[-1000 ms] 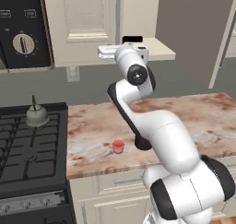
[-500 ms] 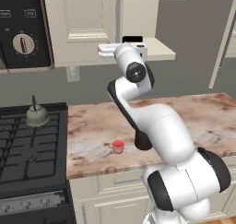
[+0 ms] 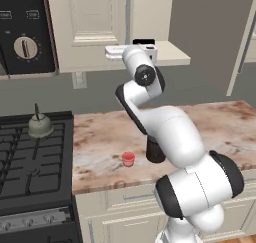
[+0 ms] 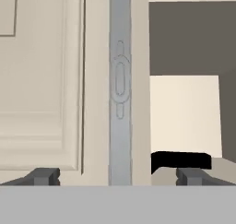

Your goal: Pick the pan from the cabinet and place it on the stove. Then turn on the stove burner for the pan.

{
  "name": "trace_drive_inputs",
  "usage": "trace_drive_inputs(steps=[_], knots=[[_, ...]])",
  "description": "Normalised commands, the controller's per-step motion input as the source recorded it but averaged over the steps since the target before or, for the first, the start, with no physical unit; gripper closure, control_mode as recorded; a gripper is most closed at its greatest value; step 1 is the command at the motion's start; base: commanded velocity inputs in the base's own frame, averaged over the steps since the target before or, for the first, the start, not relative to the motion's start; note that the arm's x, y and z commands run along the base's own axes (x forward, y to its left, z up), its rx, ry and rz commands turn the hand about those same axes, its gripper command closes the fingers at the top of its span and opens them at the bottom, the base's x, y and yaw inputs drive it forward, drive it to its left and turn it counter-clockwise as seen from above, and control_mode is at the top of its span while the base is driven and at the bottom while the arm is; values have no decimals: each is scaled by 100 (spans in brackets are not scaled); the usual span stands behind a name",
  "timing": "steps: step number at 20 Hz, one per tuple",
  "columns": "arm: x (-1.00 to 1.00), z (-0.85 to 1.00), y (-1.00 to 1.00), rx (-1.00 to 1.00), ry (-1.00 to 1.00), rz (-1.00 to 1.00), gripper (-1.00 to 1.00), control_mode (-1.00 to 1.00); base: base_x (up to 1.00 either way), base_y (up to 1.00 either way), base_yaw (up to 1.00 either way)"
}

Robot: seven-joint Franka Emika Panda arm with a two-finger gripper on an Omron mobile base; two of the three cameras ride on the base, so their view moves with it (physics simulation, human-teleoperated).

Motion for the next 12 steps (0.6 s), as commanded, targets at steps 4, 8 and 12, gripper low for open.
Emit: trace_drive_inputs(steps=[4,8,12], knots=[[21,0,1,0,0,0,-100,-100,0,0,0],[24,-5,5,0,0,0,-100,-100,0,0,0],[28,-9,9,0,0,0,-100,-100,0,0,0]])
